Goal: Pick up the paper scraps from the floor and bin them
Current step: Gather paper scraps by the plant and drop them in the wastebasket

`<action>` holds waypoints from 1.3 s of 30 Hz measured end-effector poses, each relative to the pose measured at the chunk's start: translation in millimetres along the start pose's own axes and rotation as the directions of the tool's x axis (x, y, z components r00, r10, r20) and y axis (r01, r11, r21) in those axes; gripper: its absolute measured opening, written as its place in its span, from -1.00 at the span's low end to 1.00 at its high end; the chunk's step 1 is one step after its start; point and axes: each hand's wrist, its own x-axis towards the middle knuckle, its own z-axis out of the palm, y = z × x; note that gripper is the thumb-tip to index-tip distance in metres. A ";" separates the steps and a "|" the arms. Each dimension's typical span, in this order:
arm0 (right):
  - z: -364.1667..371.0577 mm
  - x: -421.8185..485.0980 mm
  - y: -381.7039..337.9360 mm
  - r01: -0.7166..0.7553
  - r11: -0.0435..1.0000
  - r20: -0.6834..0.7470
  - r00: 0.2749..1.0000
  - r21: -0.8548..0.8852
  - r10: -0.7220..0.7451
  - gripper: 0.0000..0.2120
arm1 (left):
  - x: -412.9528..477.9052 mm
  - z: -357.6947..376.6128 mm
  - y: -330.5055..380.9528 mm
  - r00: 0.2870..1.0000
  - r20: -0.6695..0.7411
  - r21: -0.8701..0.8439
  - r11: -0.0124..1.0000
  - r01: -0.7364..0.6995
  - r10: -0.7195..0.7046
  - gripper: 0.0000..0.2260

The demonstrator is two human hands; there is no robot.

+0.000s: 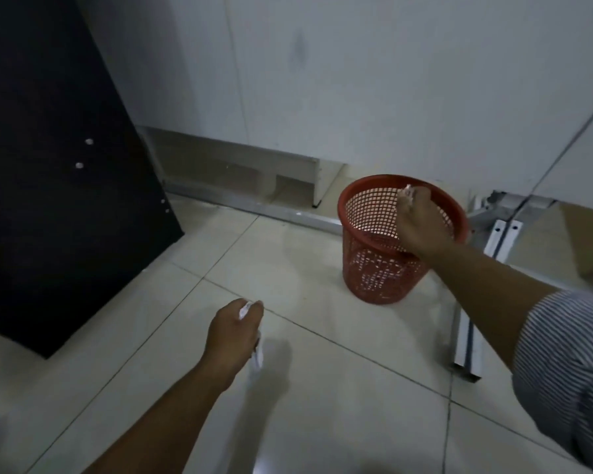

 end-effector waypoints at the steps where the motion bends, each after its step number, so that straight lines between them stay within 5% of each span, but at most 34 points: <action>1: 1.0 2.0 3.3 0.005 0.999 0.052 0.999 -0.054 -0.002 -0.54 | 2.5 0.3 3.8 1.000 -0.003 -0.004 1.000 0.004 -0.004 -0.72; 7: 2.4 -15.1 16.1 0.225 0.836 0.343 0.938 -0.500 -0.047 -0.69 | 30.6 21.4 44.5 0.999 0.003 -0.089 0.995 0.040 -0.040 -0.74; 17: 5.8 -12.3 15.8 0.246 0.823 0.329 0.941 -0.511 -0.078 -0.73 | 69.4 106.6 180.3 0.999 -0.020 -0.196 0.980 -0.031 0.028 -0.75; 21: 10.3 -11.5 16.2 0.215 0.849 0.315 0.947 -0.483 -0.060 -0.71 | 76.8 130.4 220.1 0.999 0.000 -0.201 0.979 -0.046 0.046 -0.46; 25: 14.2 -4.8 24.4 0.144 0.883 0.276 0.961 -0.447 -0.017 -0.66 | 84.4 147.7 217.6 0.968 0.247 -0.098 0.992 0.074 -0.047 -0.09; 30: 15.3 -4.7 24.2 0.177 0.866 0.269 0.962 -0.468 -0.051 -0.67 | 73.1 140.3 204.9 0.921 0.388 -0.016 0.999 0.036 -0.027 -0.28; 39: 14.1 -10.7 19.4 0.269 0.743 0.205 0.962 -0.613 -0.180 -0.67 | 79.7 103.2 169.4 0.951 0.283 -0.018 0.992 -0.127 0.127 -0.67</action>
